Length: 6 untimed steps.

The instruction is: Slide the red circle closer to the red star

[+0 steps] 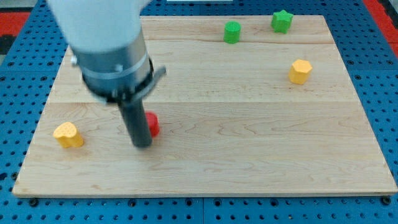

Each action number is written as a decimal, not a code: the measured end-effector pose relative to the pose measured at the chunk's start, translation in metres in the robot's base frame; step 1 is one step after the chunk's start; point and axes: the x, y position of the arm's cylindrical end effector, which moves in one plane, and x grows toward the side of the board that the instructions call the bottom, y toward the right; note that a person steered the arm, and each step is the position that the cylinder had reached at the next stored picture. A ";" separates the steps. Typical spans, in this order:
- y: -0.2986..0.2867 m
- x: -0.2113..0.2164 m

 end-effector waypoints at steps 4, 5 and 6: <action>-0.023 -0.072; 0.031 -0.064; 0.049 -0.132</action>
